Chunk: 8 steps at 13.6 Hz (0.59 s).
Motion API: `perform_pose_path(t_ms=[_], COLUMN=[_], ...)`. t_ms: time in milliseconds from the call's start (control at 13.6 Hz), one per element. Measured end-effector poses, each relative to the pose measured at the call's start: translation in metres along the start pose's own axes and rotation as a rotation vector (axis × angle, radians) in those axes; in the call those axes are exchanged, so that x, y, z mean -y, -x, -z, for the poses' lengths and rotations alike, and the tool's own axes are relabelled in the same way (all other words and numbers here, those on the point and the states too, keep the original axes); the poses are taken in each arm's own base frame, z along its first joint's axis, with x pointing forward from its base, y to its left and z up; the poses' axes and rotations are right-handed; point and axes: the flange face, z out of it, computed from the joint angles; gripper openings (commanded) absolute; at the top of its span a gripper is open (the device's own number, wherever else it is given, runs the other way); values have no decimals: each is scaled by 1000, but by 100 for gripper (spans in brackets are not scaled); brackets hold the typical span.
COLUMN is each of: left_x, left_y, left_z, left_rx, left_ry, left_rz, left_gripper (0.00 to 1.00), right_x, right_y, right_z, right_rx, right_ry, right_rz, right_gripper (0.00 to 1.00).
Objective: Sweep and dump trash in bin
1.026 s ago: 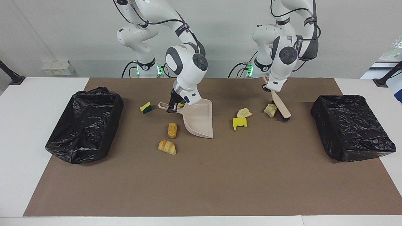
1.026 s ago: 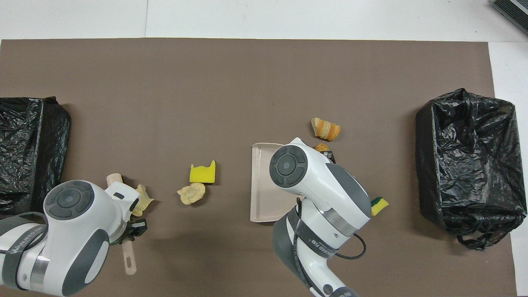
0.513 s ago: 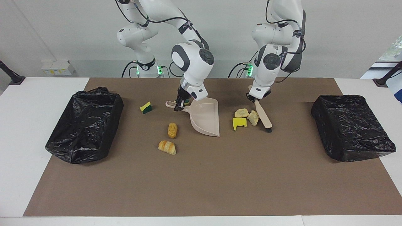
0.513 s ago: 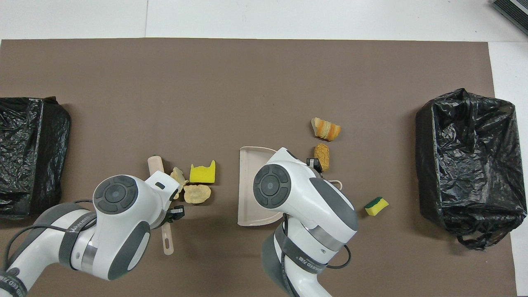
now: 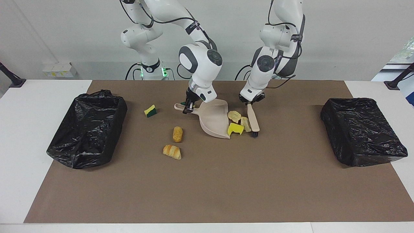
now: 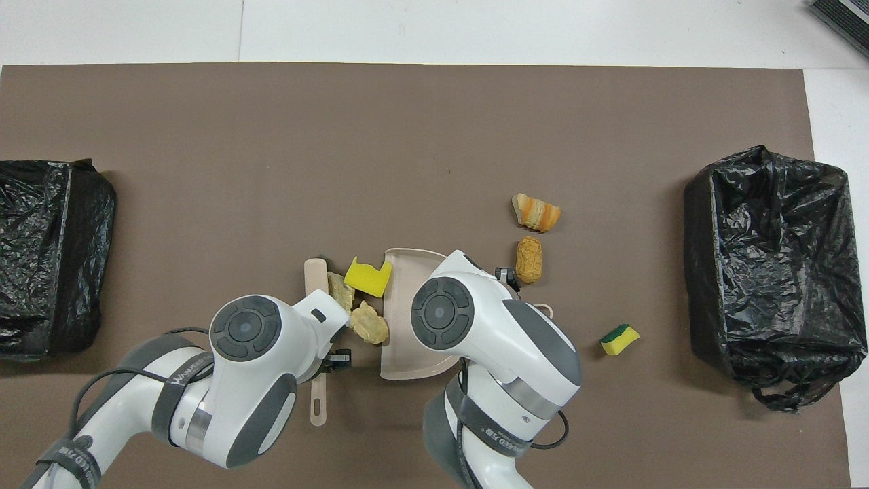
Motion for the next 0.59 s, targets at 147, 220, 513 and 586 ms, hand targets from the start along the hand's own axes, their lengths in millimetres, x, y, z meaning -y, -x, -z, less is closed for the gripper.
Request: perform_pose_path(t_ms=[147, 220, 513, 586], left_x=[-29, -45, -86, -89], left_y=[12, 20, 34, 32], left_z=[3, 4, 15, 18], left_rx=[-15, -17, -29, -31], left_ry=[49, 70, 124, 130], left_rz=[-31, -50, -96, -96], left_gripper=[0, 0, 0, 0], right_x=[1, 1, 0, -3], right_y=[-1, -1, 2, 6], right_z=[-1, -1, -3, -6], right_rx=[-7, -9, -8, -7], right_ry=[-9, -11, -17, -23], right_rz=[-3, -5, -10, -19], right_gripper=[0, 0, 0, 0])
